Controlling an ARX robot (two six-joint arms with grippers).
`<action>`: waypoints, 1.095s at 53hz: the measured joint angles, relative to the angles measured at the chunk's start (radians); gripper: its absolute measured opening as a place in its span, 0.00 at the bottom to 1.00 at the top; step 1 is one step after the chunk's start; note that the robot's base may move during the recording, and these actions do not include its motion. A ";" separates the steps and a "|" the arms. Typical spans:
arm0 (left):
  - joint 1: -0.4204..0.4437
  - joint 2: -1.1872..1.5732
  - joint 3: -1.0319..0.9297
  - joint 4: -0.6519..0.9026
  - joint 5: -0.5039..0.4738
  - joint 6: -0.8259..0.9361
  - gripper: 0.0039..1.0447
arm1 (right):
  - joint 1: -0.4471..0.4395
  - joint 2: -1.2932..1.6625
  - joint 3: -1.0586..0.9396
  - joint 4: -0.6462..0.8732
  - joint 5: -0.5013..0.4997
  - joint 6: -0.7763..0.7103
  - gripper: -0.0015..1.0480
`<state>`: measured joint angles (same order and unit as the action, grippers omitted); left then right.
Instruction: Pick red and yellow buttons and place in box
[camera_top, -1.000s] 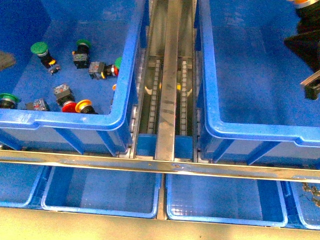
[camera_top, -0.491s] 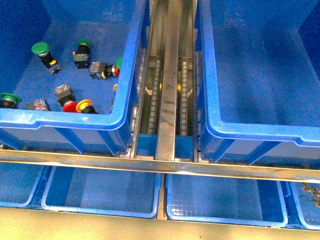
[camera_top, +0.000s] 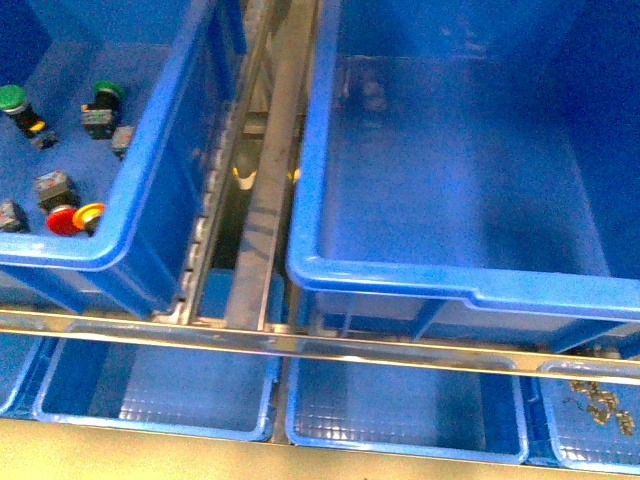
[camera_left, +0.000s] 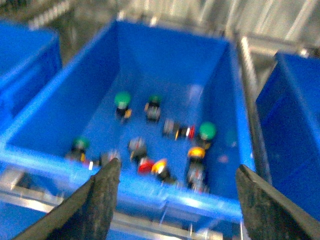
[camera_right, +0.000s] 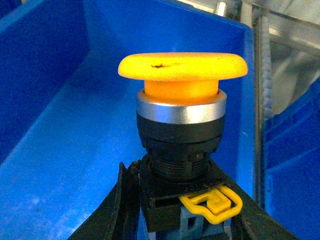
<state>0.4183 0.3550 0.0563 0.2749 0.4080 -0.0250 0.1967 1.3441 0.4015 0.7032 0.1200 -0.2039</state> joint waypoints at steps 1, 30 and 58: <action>-0.025 -0.027 0.000 0.000 -0.028 0.003 0.52 | 0.007 -0.003 -0.004 0.000 0.010 0.003 0.29; -0.390 -0.338 -0.036 -0.275 -0.389 0.015 0.02 | 0.073 -0.037 -0.055 -0.004 0.106 0.059 0.29; -0.416 -0.340 -0.036 -0.275 -0.408 0.017 0.02 | 0.098 -0.015 -0.054 0.011 0.104 0.072 0.28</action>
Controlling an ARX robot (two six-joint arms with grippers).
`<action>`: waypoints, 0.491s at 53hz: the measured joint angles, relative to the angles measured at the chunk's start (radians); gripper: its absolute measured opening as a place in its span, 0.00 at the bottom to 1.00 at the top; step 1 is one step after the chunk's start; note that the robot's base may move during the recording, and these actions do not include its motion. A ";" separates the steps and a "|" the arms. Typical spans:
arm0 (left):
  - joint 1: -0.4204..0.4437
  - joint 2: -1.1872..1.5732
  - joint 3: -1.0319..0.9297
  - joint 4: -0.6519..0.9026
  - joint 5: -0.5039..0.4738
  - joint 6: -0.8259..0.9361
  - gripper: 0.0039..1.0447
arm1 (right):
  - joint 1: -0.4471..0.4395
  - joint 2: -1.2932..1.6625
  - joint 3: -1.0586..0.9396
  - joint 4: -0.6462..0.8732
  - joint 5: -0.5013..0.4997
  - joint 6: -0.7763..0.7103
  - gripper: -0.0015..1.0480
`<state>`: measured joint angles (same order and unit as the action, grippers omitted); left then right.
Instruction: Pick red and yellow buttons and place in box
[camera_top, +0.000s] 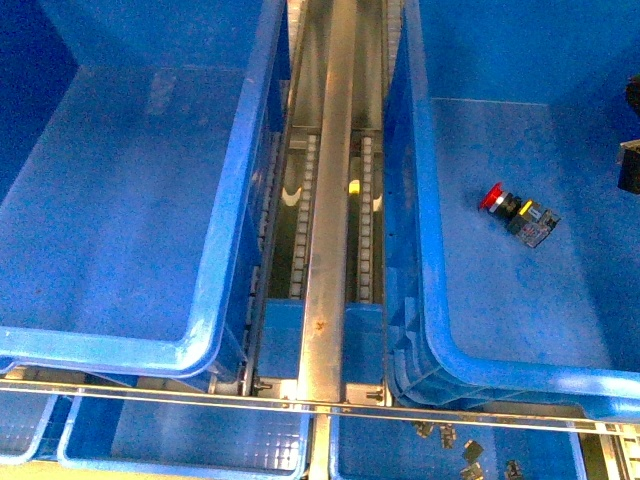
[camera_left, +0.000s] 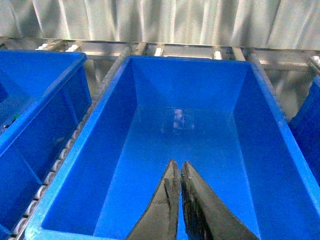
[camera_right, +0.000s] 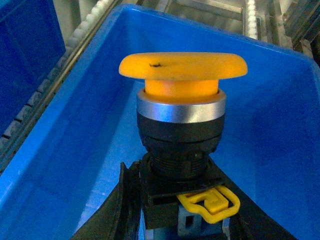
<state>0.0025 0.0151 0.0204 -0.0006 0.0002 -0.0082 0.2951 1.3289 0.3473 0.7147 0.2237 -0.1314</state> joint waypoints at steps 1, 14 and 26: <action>0.000 0.000 0.000 0.000 0.000 0.000 0.02 | 0.000 0.000 0.000 -0.002 -0.003 0.000 0.28; 0.000 0.000 0.000 0.000 0.000 0.000 0.08 | -0.004 0.011 0.010 -0.003 -0.008 0.000 0.28; 0.000 0.000 0.000 0.000 0.000 0.000 0.42 | -0.006 0.024 0.016 -0.010 -0.011 0.001 0.27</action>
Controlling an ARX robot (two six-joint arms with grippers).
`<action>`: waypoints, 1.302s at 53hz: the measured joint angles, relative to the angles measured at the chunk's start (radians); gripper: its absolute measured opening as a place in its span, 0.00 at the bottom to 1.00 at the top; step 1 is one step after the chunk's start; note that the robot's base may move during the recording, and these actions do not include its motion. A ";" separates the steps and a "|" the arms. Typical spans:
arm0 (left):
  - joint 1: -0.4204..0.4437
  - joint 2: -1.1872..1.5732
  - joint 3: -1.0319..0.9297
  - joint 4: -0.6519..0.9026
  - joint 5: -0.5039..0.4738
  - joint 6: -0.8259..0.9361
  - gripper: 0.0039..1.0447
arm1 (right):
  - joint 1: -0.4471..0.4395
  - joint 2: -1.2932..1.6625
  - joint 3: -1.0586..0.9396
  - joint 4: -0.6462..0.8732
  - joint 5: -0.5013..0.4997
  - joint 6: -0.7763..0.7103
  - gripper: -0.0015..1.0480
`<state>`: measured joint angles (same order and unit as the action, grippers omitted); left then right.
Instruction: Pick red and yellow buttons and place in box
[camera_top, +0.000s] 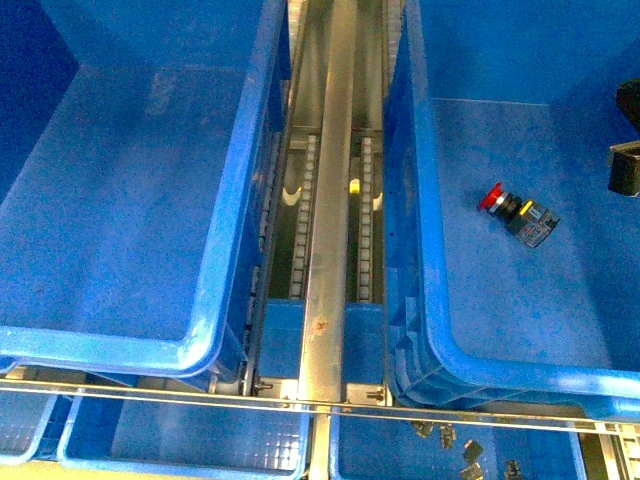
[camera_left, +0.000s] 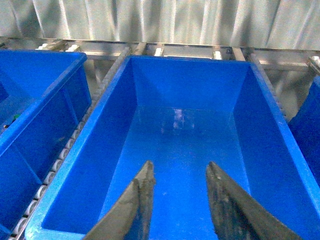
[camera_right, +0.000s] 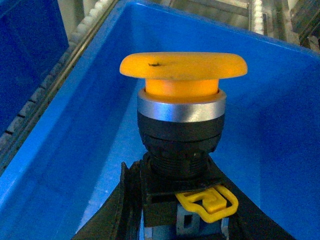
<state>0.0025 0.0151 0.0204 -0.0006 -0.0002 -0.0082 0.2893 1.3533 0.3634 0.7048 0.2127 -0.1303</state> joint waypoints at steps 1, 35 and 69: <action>0.000 0.000 0.000 0.000 0.000 0.000 0.45 | 0.000 0.001 0.000 0.000 0.000 0.000 0.27; 0.000 0.000 0.000 0.000 0.000 0.002 0.93 | -0.092 0.225 0.105 0.067 -0.081 0.010 0.26; 0.000 0.000 0.000 0.000 0.000 0.002 0.93 | -0.193 0.738 0.574 -0.046 -0.043 0.063 0.26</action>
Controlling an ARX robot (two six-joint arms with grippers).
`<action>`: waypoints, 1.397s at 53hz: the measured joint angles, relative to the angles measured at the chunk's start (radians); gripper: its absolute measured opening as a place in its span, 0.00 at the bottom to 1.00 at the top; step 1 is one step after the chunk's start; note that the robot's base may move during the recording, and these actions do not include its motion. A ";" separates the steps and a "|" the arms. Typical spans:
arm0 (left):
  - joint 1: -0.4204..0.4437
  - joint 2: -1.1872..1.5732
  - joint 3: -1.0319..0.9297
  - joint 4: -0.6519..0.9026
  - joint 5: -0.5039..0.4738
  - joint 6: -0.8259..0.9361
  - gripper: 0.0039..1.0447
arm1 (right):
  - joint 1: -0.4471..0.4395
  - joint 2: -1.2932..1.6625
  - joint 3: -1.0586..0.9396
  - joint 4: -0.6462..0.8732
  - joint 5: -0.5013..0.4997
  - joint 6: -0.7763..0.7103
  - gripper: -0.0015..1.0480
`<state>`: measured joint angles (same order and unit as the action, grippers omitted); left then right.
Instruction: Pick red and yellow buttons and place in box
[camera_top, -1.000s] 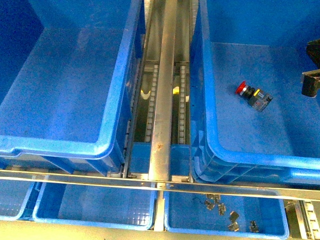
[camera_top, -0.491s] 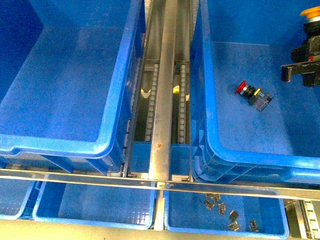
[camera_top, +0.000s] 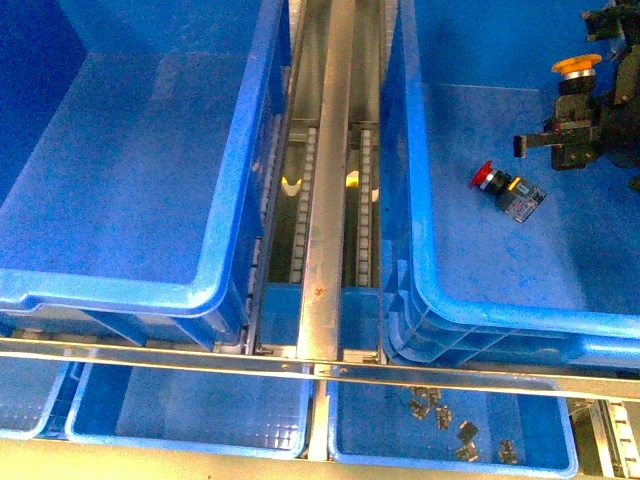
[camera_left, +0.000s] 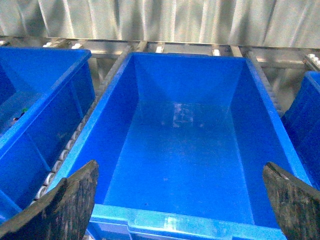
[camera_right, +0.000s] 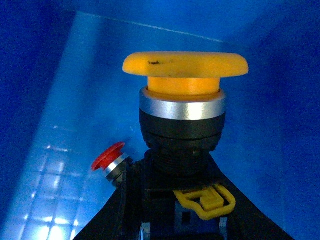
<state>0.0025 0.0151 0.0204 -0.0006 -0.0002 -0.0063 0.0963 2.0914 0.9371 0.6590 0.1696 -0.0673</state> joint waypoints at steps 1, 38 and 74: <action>0.000 0.000 0.000 0.000 0.000 0.000 0.93 | -0.001 0.014 0.018 -0.003 0.011 0.000 0.26; 0.000 0.000 0.000 0.000 0.000 0.000 0.93 | 0.007 0.211 0.288 -0.233 0.077 0.102 0.51; 0.000 0.000 0.000 0.000 0.000 0.000 0.93 | 0.019 -0.424 -0.390 0.026 -0.085 0.189 0.94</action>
<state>0.0025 0.0147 0.0204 -0.0006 -0.0002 -0.0063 0.1158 1.6672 0.5468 0.6849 0.0849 0.1215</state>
